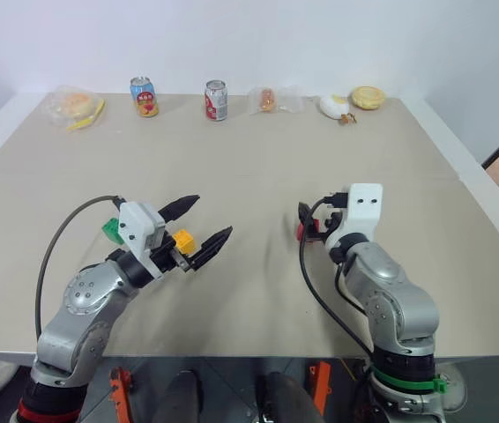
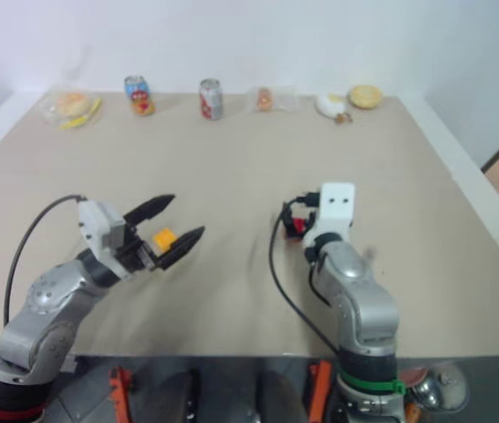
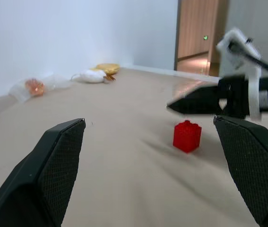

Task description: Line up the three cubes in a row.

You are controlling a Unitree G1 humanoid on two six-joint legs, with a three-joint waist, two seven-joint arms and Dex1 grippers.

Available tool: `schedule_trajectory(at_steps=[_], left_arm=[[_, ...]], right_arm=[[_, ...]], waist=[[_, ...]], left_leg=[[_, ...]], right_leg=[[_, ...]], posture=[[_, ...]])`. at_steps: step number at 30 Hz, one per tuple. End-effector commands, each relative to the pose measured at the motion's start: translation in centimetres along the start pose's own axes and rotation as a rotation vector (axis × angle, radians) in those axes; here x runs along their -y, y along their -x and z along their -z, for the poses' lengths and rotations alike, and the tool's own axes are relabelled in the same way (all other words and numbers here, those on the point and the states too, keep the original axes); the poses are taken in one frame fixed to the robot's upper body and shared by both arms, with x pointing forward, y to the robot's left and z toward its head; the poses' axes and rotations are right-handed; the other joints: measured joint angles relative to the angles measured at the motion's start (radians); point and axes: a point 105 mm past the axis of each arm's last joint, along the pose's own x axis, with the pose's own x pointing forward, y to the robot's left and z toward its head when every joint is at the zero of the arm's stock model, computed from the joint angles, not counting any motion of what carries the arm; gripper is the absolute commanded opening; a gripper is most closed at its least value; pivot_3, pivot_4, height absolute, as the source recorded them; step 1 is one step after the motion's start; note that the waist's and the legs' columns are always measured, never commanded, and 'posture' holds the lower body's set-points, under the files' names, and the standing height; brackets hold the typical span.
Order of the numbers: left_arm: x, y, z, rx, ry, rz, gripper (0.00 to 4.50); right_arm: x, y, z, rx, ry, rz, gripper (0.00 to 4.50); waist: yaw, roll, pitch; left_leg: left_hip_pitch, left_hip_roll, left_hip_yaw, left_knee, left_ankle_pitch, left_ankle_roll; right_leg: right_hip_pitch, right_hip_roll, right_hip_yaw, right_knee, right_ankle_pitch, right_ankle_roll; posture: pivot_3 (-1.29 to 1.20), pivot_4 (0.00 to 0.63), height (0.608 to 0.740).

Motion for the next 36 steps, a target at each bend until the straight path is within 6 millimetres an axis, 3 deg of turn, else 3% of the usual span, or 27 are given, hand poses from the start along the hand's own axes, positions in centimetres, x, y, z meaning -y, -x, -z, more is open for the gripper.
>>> schedule_trajectory(at_steps=[1,8,20,24,30,33,36], left_arm=[[0.3,-0.6,-0.5,0.014,-0.014,0.035,4.49],[1.4,-1.0,-0.4,-0.008,0.02,0.12,4.49],[2.0,-1.4,-0.1,-0.03,0.069,0.176,4.49],[2.2,-1.3,0.0,-0.038,0.088,0.188,4.5],[2.3,-1.2,0.0,-0.04,0.087,0.186,4.5],[2.4,-0.8,0.1,-0.054,0.083,0.204,4.5],[2.7,0.1,0.4,-0.078,0.067,0.249,4.5]], right_arm=[[0.2,0.8,-1.0,0.008,-0.026,0.041,4.5],[-0.1,0.6,0.8,-0.069,-0.02,0.056,4.5],[-0.9,-1.8,2.6,-0.13,-0.035,0.079,4.5],[-0.8,-2.1,2.4,-0.115,-0.035,0.093,3.44],[-1.0,-1.8,1.8,-0.087,-0.011,0.012,1.35],[-2.9,-1.3,0.0,0.012,0.1,-0.257,1.31],[-5.0,1.1,-1.2,0.123,0.299,-0.656,1.31]], waist=[[0.0,0.0,0.0],[-0.001,0.0,0.0],[-0.004,0.0,0.0],[-0.004,0.0,0.0],[-0.004,0.0,0.0],[-0.004,0.0,0.0],[-0.005,0.001,0.0]], left_leg=[[0.0,0.0,0.0,0.0,0.0,0.0],[0.0,0.0,0.001,0.001,0.001,0.001],[0.0,0.0,0.001,0.001,0.001,0.001],[0.0,0.0,0.001,0.001,0.001,0.002],[0.0,0.001,0.001,0.001,0.001,0.002],[0.0,0.0,0.001,0.0,0.001,0.002],[0.0,0.0,0.001,0.0,0.0,0.002]], right_leg=[[0.0,0.0,0.0,0.0,0.0,0.0],[0.0,0.0,0.001,0.0,-0.001,-0.004],[0.0,0.001,0.001,0.0,-0.001,-0.004],[0.0,0.001,0.001,0.0,-0.001,-0.004],[0.0,0.001,0.001,0.0,-0.001,-0.004],[0.0,0.001,0.002,0.0,-0.001,-0.004],[0.0,0.001,0.003,-0.002,-0.002,-0.004]], posture=[[0.0,0.15,0.74],[0.0,0.15,0.74],[0.0,0.15,0.74],[0.0,0.15,0.74],[0.0,0.15,0.74],[0.0,0.15,0.74],[0.0,0.15,0.74]])
